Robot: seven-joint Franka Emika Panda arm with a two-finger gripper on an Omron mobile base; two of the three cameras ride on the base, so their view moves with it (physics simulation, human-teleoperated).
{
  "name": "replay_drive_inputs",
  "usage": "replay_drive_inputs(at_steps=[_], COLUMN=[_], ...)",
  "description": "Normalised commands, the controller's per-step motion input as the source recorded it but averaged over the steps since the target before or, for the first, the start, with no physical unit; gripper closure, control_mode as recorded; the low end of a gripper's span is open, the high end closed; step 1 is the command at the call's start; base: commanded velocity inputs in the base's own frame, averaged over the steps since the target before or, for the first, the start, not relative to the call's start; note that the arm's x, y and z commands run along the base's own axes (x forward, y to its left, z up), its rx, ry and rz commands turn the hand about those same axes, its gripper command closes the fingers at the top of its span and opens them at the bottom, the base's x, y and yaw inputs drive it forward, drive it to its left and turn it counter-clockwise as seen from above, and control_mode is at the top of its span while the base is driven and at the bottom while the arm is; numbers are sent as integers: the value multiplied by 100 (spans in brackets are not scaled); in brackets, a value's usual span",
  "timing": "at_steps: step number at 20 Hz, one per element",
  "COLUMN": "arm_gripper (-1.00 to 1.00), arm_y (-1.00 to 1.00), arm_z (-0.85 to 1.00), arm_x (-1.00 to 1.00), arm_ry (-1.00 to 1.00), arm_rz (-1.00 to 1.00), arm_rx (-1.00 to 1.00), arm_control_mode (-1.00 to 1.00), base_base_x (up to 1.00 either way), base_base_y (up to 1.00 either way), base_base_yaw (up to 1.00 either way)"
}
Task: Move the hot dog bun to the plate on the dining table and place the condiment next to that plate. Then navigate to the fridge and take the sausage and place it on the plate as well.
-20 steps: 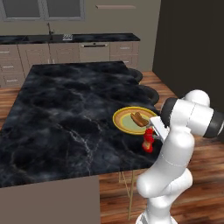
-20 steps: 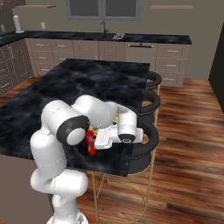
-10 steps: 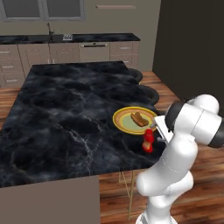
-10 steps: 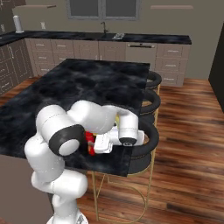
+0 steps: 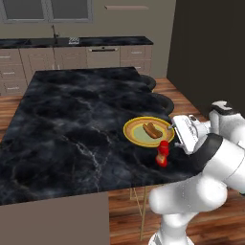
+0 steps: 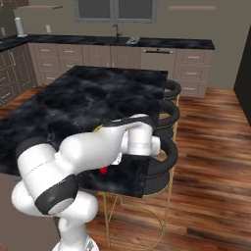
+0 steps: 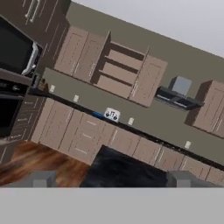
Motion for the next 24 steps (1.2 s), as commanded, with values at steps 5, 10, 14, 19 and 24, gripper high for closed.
replay_drive_inputs(at_steps=[5,10,14,19,24], arm_gripper=[-100,-100,-100,-100,-100], arm_y=[37,50,55,53,54], arm_z=[62,55,39,16,0], arm_x=[-37,-36,-36,-41,-46], arm_ry=[-5,1,6,9,12], arm_rz=[-11,-8,-8,-10,-14], arm_rx=[-2,-4,-6,-9,-12], arm_control_mode=[-100,-100,-100,-100,-100], base_base_x=[0,0,0,0,0], base_base_y=[0,0,0,0,0], base_base_yaw=[0,0,0,0,0])
